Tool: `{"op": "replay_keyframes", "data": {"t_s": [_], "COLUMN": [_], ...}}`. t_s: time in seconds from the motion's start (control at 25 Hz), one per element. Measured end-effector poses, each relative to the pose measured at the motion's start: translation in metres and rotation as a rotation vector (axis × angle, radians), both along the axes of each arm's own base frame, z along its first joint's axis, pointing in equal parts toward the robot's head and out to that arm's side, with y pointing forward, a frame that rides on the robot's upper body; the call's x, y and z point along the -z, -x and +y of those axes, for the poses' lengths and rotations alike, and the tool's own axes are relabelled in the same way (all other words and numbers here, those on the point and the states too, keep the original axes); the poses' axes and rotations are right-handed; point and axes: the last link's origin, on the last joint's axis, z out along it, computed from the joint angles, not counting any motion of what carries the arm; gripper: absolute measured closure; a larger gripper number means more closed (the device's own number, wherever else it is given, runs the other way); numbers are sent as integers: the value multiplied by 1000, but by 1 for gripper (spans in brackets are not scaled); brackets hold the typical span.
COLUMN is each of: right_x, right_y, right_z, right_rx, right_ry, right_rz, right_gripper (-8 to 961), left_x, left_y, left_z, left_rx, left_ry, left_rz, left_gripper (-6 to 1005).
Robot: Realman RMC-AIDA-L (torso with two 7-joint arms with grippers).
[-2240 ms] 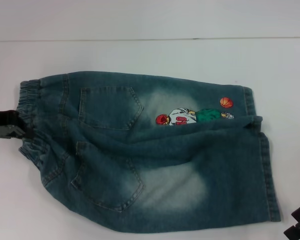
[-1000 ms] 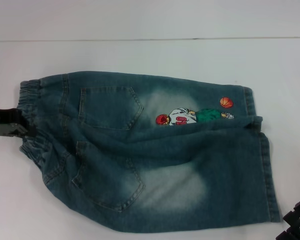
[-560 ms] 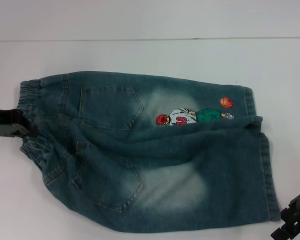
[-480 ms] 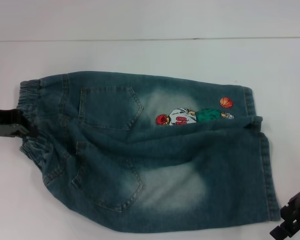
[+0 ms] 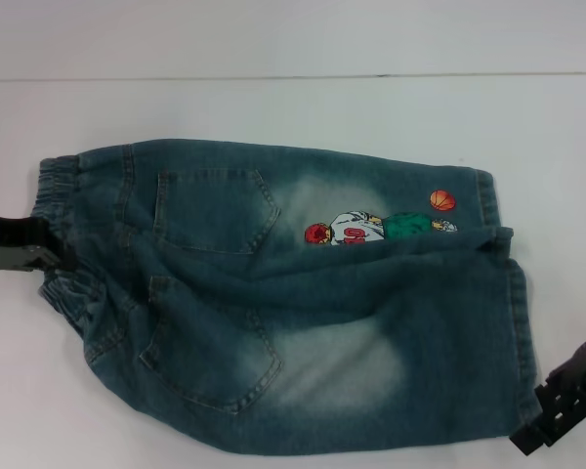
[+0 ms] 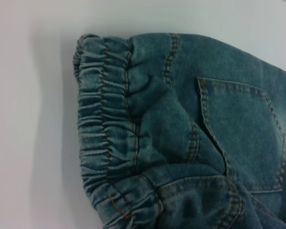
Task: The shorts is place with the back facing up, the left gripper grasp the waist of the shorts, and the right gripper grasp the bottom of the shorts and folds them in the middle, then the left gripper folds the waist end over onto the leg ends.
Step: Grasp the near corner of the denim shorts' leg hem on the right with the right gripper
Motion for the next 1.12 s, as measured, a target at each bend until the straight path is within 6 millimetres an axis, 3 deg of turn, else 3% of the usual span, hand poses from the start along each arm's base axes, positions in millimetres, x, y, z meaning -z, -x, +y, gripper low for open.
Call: {"op": "replay_keyframes", "data": {"t_s": [0.32, 0.76, 0.96, 1.08, 1.12], "right_x": [2, 6, 8, 9, 9], "right_y": [4, 4, 4, 4, 4], "right_z": [2, 3, 3, 3, 2], "right_rx": [-39, -71, -79, -80, -79], "right_ry": [2, 1, -1, -2, -2], "right_rz": [26, 20, 25, 25, 26], "right_gripper": [48, 245, 487, 735, 773], "left_x": [-1, 0, 0, 0, 0], "left_y": [-1, -3, -3, -4, -4], "left_z": [1, 1, 2, 2, 2], "left_rx": [5, 7, 8, 7, 7], "left_ry": [-9, -7, -8, -9, -9], "left_rz": [-13, -18, -19, -20, -20], "left_gripper": [961, 960, 960, 960, 960]}}
